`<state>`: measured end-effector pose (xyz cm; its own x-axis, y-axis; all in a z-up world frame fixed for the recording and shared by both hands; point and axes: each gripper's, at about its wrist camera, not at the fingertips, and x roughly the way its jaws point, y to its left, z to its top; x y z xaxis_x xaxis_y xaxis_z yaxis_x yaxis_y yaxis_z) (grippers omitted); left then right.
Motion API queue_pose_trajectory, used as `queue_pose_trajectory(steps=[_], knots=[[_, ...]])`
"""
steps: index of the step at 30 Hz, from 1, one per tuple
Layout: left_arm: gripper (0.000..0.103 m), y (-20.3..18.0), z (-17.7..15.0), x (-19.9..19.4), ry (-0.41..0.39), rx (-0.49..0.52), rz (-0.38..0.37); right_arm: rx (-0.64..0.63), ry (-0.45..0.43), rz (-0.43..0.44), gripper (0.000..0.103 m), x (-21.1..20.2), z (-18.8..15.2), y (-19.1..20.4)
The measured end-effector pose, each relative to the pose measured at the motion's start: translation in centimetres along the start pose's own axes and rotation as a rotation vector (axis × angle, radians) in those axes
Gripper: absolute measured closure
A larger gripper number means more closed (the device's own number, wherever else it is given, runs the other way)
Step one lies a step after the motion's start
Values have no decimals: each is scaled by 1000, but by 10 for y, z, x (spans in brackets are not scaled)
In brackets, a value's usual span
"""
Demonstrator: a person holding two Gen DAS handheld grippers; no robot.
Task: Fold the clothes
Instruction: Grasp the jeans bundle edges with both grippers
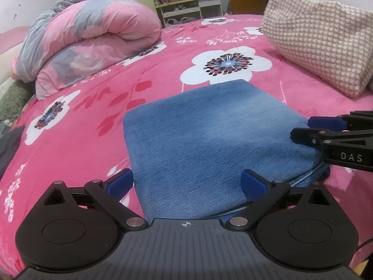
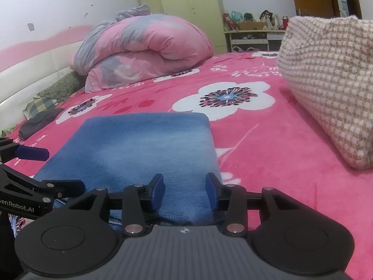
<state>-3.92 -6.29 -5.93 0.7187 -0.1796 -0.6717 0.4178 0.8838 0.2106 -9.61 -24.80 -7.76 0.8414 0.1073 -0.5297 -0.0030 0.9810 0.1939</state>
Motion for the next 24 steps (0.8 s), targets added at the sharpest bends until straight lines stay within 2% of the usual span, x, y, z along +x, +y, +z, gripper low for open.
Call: queue_pose_trajectory(steps=[16, 20, 24], knots=[[0, 0, 1, 1, 7, 7, 5, -1, -2, 1, 58, 1, -1, 1], [0, 1, -1, 1, -3, 3, -3, -12, -2, 5, 52, 1, -2, 4], [0, 20, -4, -8, -71, -42, -67, -9, 11, 30, 43, 0, 3, 3]])
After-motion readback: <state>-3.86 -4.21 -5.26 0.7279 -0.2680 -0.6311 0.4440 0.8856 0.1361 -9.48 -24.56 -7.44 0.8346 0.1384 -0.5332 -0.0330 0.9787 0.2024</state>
